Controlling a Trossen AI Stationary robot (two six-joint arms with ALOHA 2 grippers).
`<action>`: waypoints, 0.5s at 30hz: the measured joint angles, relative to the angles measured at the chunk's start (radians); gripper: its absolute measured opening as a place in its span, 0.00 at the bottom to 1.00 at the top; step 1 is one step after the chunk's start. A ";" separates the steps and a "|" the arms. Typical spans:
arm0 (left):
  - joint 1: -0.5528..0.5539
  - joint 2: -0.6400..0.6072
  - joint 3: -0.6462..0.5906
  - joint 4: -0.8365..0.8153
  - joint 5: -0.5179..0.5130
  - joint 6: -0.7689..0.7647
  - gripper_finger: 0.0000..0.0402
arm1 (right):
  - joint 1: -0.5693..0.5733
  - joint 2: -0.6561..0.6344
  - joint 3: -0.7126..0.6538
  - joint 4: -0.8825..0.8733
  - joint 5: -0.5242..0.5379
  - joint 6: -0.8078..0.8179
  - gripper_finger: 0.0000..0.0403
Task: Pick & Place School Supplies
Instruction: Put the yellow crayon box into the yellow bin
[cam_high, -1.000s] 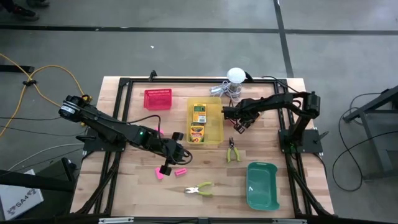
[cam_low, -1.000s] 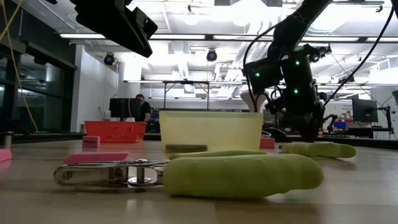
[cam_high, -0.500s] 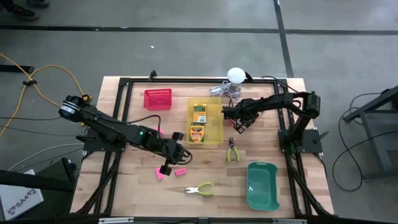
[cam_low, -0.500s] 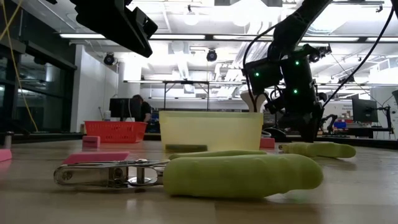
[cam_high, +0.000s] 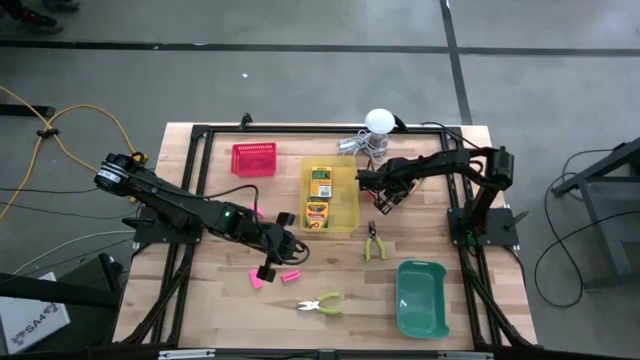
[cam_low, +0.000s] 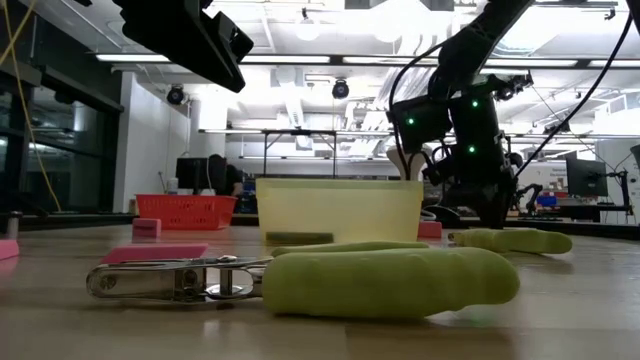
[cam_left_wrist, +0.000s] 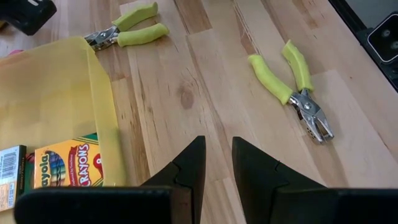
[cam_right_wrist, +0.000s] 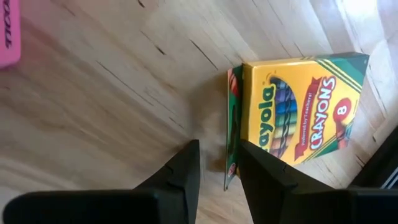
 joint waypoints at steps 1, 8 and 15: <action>0.000 0.000 0.000 0.000 0.000 0.000 0.19 | -0.004 0.000 0.000 -0.001 -0.001 0.000 0.23; 0.000 0.000 0.000 0.000 0.000 -0.003 0.19 | -0.020 0.000 0.000 0.000 -0.001 -0.005 0.16; 0.000 0.000 0.000 0.000 0.000 -0.003 0.19 | -0.035 0.000 0.000 0.000 -0.002 -0.016 0.13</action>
